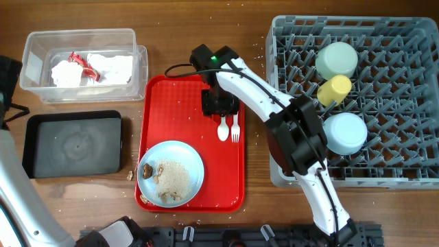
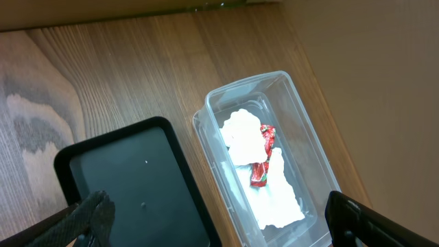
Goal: Sort waste into correct bins and load items into the dishwasher rack
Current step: 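Grasp the white spoon with the right gripper and lift it, then insert the white spoon upright into the rack, then reach the right gripper to the white fork on the tray and grasp it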
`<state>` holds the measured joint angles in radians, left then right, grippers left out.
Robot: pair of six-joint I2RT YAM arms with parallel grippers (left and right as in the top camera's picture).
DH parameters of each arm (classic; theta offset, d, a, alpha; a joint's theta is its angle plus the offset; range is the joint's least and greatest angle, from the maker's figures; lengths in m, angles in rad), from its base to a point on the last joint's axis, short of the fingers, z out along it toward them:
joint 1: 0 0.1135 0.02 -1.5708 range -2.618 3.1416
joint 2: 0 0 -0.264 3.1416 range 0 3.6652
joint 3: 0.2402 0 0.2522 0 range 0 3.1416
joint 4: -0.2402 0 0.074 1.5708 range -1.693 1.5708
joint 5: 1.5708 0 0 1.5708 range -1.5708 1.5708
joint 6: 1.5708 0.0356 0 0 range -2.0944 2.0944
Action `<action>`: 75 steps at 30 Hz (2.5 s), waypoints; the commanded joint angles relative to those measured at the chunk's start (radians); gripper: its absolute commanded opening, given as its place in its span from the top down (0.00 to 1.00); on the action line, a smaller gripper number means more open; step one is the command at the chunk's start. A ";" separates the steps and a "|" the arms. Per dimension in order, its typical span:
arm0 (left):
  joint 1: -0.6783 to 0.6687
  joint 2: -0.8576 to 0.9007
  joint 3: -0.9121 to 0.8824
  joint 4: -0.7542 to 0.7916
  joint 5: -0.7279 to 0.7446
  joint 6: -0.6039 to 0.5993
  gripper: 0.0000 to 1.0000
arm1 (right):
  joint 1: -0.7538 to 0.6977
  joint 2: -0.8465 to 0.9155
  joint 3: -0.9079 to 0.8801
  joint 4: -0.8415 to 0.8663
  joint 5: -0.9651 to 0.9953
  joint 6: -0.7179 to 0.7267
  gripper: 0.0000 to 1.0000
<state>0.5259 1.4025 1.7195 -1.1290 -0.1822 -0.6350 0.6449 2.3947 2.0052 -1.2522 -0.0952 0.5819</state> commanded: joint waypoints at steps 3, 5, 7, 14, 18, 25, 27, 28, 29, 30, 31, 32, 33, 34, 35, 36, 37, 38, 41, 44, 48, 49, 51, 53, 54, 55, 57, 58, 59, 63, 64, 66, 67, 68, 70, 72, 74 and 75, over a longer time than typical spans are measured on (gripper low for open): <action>0.005 0.002 0.001 -0.001 -0.002 -0.010 0.00 | 0.006 0.057 -0.005 0.003 0.002 -0.002 0.58; 0.005 0.002 0.001 -0.001 -0.002 -0.010 0.00 | 0.016 0.057 -0.005 0.003 0.013 0.015 0.65; 0.005 0.002 0.001 -0.001 -0.002 -0.010 0.00 | 0.020 0.057 -0.005 0.006 0.028 0.023 0.80; 0.005 0.002 0.001 -0.001 -0.002 -0.010 0.00 | -0.053 -0.079 0.020 -0.029 -0.002 -0.046 0.96; 0.005 0.002 0.001 -0.001 -0.001 -0.010 0.00 | -0.151 -0.290 0.024 -0.031 -0.024 -0.138 0.96; 0.005 0.002 0.001 -0.001 -0.001 -0.010 0.00 | -0.467 -0.481 0.019 -0.039 0.071 -0.441 0.95; 0.005 0.002 0.001 -0.001 -0.001 -0.010 0.00 | -0.514 -0.476 -0.005 -0.028 0.136 -0.472 0.96; 0.005 0.002 0.001 -0.001 -0.002 -0.010 0.00 | -0.531 -0.469 -0.009 -0.035 0.156 -0.477 0.96; 0.005 0.002 0.001 -0.001 -0.002 -0.010 0.00 | -0.541 -0.467 -0.016 -0.035 0.156 -0.478 0.96; 0.005 0.002 0.001 -0.001 -0.001 -0.010 0.00 | -0.552 -0.467 -0.027 -0.043 0.156 -0.487 0.96; 0.005 0.002 0.001 -0.001 -0.001 -0.010 0.00 | -0.556 -0.467 -0.037 -0.047 0.150 -0.509 0.96; 0.005 0.002 0.001 -0.001 -0.002 -0.010 0.00 | -0.558 -0.467 -0.056 -0.046 0.148 -0.530 0.96; 0.005 0.002 0.001 -0.001 -0.002 -0.010 0.00 | -0.558 -0.467 -0.097 -0.036 0.151 -0.538 0.96; 0.005 0.002 0.001 -0.001 -0.001 -0.010 0.00 | -0.558 -0.467 -0.124 -0.024 0.152 -0.538 0.96; 0.005 0.002 0.001 -0.001 -0.002 -0.010 0.00 | -0.558 -0.467 -0.182 0.016 0.149 -0.537 0.96; 0.005 0.002 0.001 -0.001 -0.002 -0.010 0.00 | -0.558 -0.467 -0.233 0.056 0.148 -0.537 0.96; 0.005 0.002 0.001 -0.001 -0.002 -0.010 0.00 | -0.558 -0.467 -0.275 0.088 0.146 -0.537 0.94; 0.005 0.002 0.001 -0.001 -0.002 -0.010 0.00 | -0.558 -0.467 -0.299 0.103 0.140 -0.537 0.90; 0.005 0.002 0.001 -0.001 -0.001 -0.010 0.00 | -0.558 -0.468 -0.309 0.103 0.132 -0.519 0.48; 0.005 0.002 0.001 -0.001 -0.001 -0.010 0.00 | -0.558 -0.472 -0.294 0.064 0.050 -0.496 0.47; 0.005 0.002 0.001 -0.001 -0.002 -0.010 0.00 | -0.518 -0.549 -0.207 0.009 -0.182 -0.457 0.46; 0.005 0.002 0.001 -0.001 -0.002 -0.010 0.00 | -0.434 -0.610 -0.201 0.031 -0.208 -0.364 0.46; 0.005 0.002 0.001 -0.001 -0.002 -0.010 0.00 | -0.304 -0.622 -0.206 0.056 -0.183 -0.170 0.46; 0.005 0.002 0.001 -0.001 -0.001 -0.010 0.00 | -0.225 -0.612 -0.230 0.077 -0.098 -0.079 0.46; 0.005 0.002 0.001 -0.001 -0.002 -0.010 0.00 | -0.172 -0.602 -0.251 0.090 -0.020 -0.006 0.47; 0.005 0.002 0.001 -0.001 -0.002 -0.009 0.00 | -0.117 -0.583 -0.273 0.105 0.047 0.068 0.48; 0.005 0.002 0.001 -0.001 -0.002 -0.010 0.00 | -0.043 -0.533 -0.299 0.139 0.118 0.150 0.48; 0.005 0.002 0.001 -0.001 -0.002 -0.010 0.00 | -0.026 -0.507 -0.299 0.146 0.154 0.179 0.49; 0.005 0.002 0.001 -0.001 -0.002 -0.010 0.00 | -0.008 -0.465 -0.299 0.167 0.199 0.188 0.49; 0.005 0.002 0.001 -0.001 -0.001 -0.010 0.00 | -0.003 -0.319 -0.299 0.194 0.201 0.232 0.50; 0.005 0.002 0.001 -0.001 -0.002 -0.010 0.00 | -0.003 -0.288 -0.299 0.194 0.196 0.232 0.50; 0.005 0.002 0.001 -0.001 -0.002 -0.010 0.00 | -0.003 -0.245 -0.299 0.194 0.192 0.232 0.50; 0.005 0.002 0.001 -0.001 -0.002 -0.010 0.00 | -0.003 -0.236 -0.299 0.195 0.181 0.228 0.50; 0.005 0.002 0.001 -0.001 -0.002 -0.010 0.00 | -0.003 -0.226 -0.299 0.197 0.173 0.218 0.51; 0.005 0.002 0.001 -0.001 -0.002 -0.010 0.00 | -0.004 -0.212 -0.299 0.195 0.177 0.198 0.51; 0.005 0.002 0.001 -0.001 -0.001 -0.010 0.00 | -0.004 -0.199 -0.301 0.195 0.177 0.195 0.51; 0.005 0.002 0.001 -0.001 -0.001 -0.010 0.00 | -0.004 -0.180 -0.311 0.198 0.177 0.183 0.52; 0.005 0.002 0.001 -0.001 -0.001 -0.010 0.00 | -0.004 -0.171 -0.311 0.198 0.177 0.177 0.52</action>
<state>0.5259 1.4025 1.7195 -1.1294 -0.1822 -0.6350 0.6445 2.1792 1.7096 -1.0569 0.0723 0.7815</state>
